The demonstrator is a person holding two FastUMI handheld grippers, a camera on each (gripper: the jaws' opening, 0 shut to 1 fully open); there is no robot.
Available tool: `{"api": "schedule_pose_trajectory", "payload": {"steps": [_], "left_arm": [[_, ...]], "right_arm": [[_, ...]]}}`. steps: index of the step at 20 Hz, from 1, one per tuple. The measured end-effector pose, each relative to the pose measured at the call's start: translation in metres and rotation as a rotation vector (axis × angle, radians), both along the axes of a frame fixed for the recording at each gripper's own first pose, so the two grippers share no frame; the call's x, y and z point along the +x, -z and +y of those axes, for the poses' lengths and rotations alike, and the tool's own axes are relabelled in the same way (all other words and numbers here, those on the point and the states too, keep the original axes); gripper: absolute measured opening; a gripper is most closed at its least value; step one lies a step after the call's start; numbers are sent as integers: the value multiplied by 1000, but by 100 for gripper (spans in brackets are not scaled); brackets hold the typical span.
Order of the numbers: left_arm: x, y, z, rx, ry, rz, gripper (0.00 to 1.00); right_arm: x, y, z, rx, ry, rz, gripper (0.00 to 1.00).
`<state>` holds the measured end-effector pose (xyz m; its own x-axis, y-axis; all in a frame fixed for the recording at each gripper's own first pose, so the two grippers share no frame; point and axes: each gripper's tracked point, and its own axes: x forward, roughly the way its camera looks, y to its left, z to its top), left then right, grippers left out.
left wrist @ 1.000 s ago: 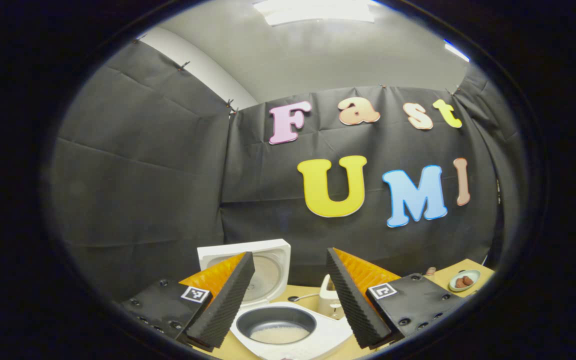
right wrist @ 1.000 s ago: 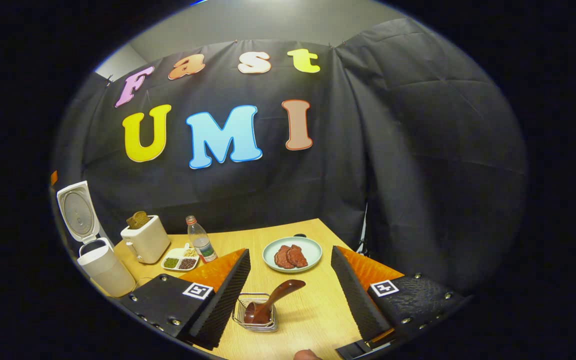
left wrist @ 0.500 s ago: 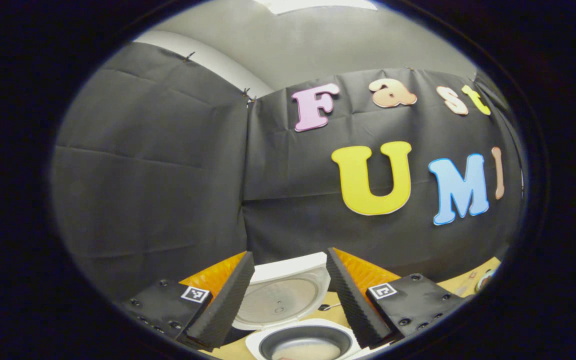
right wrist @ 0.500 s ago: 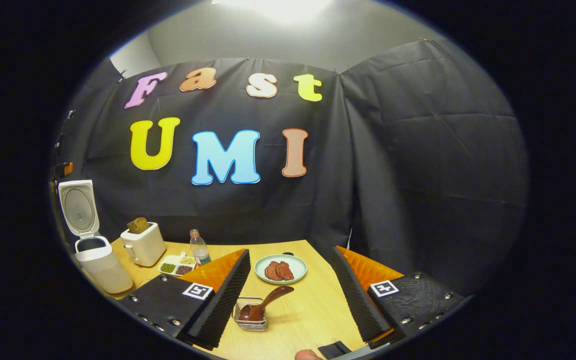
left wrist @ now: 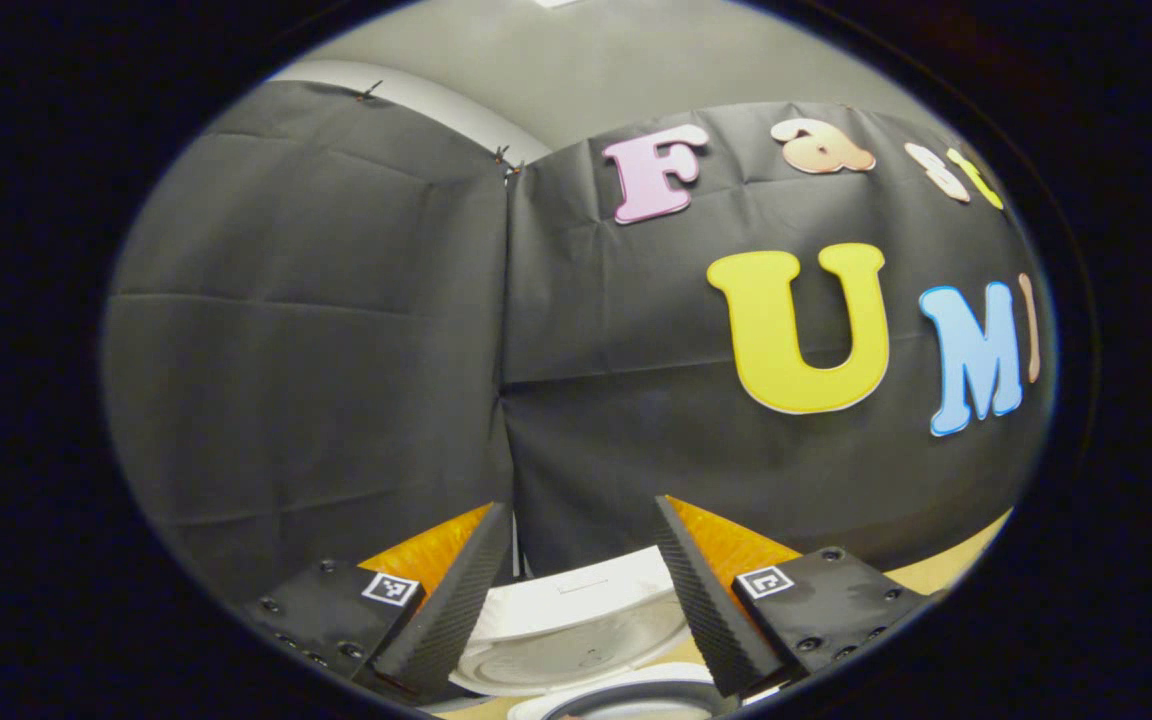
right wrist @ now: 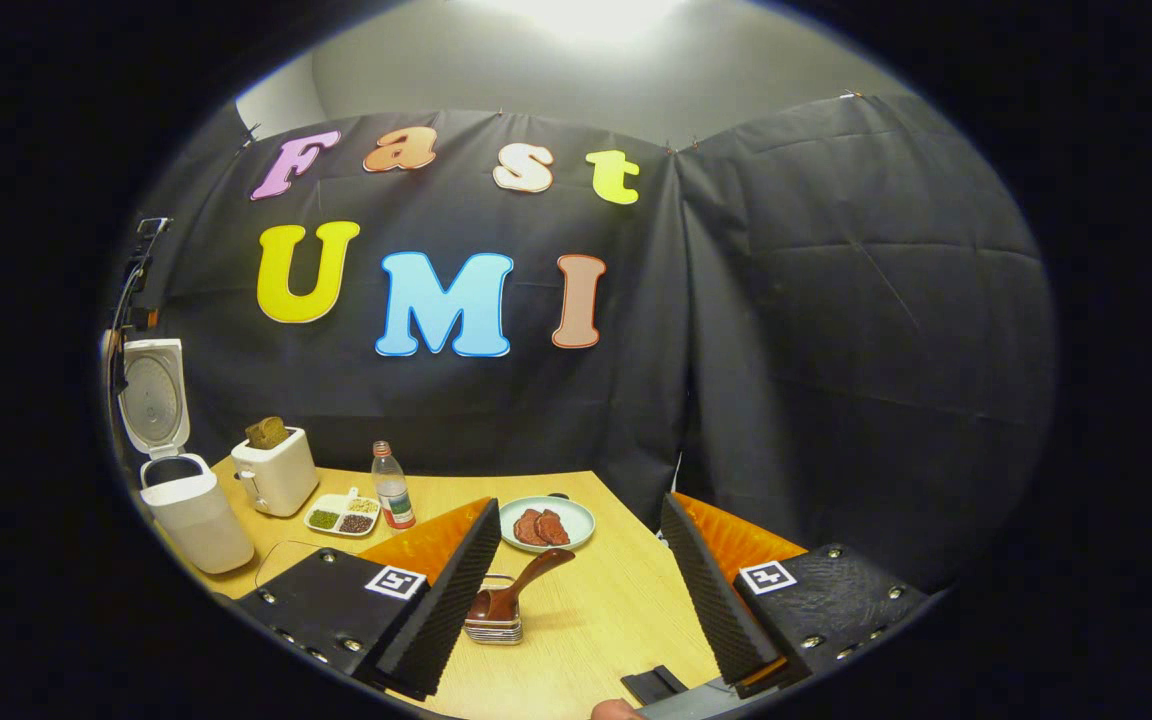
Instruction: Close the left gripper, press the button to open the rice cooker; take a wooden spoon from the chopstick holder with the right hand, scoop a spoonful of rice and pour it into the rice cooker, then put the wooden spoon back into the chopstick holder.
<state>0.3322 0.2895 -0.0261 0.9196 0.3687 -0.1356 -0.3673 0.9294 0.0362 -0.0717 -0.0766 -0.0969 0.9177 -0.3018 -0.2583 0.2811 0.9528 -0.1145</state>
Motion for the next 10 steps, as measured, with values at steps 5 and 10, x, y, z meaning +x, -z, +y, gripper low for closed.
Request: {"api": "schedule_pose_trajectory", "payload": {"steps": [5,10], "left_arm": [[36,40,21,-47,-27,102,100],[27,48,22,-133,-44,119,99]], "right_arm": [[3,-2,10,-25,-30,11,98],[10,-3,13,-71,-63,12,98]]}}
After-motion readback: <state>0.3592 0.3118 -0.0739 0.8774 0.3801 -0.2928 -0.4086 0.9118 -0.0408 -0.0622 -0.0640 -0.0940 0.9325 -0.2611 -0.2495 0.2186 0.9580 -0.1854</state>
